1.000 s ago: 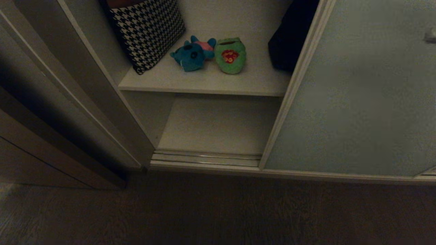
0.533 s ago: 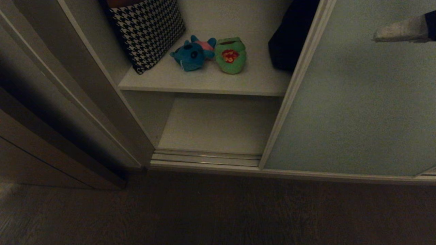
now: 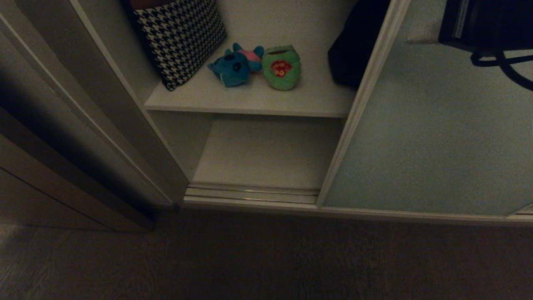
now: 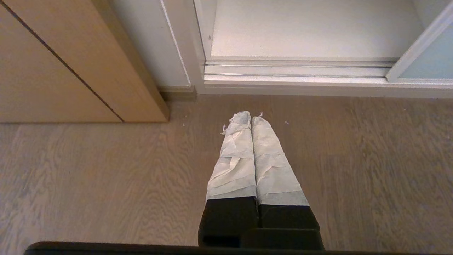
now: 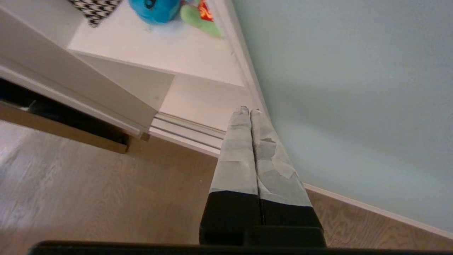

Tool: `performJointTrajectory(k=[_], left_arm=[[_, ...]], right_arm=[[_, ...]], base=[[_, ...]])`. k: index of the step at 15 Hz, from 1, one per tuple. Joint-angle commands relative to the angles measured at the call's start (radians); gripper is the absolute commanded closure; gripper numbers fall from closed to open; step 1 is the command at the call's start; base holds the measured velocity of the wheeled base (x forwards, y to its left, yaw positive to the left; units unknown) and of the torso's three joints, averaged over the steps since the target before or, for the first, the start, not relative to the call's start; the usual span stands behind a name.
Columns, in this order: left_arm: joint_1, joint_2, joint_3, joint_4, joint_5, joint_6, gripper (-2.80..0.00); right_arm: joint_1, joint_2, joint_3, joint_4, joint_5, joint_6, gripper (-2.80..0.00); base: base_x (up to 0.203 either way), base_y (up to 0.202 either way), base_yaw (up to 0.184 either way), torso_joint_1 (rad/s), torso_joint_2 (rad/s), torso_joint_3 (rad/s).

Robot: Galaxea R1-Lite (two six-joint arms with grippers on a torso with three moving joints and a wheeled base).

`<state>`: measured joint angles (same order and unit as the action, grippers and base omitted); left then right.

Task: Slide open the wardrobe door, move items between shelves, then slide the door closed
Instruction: Close the door

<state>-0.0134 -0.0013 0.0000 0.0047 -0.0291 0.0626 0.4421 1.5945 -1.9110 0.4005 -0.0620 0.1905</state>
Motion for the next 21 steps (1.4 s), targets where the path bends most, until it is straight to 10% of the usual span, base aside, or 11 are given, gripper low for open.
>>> performJointTrajectory(k=[1, 21], left_arm=[[0.0, 0.001, 0.0, 0.0, 0.0, 0.0, 0.0], [0.0, 0.0, 0.0, 0.0, 0.0, 0.0, 0.0]], right_arm=[[-0.008, 0.049, -0.022, 0.0, -0.007, 0.019, 0.0], [0.009, 0.149, -0.023, -0.121, -0.04, 0.027, 0.0]], base=[[0.0, 0.0, 0.0, 0.0, 0.0, 0.0], [0.0, 0.0, 0.0, 0.0, 0.0, 0.0]])
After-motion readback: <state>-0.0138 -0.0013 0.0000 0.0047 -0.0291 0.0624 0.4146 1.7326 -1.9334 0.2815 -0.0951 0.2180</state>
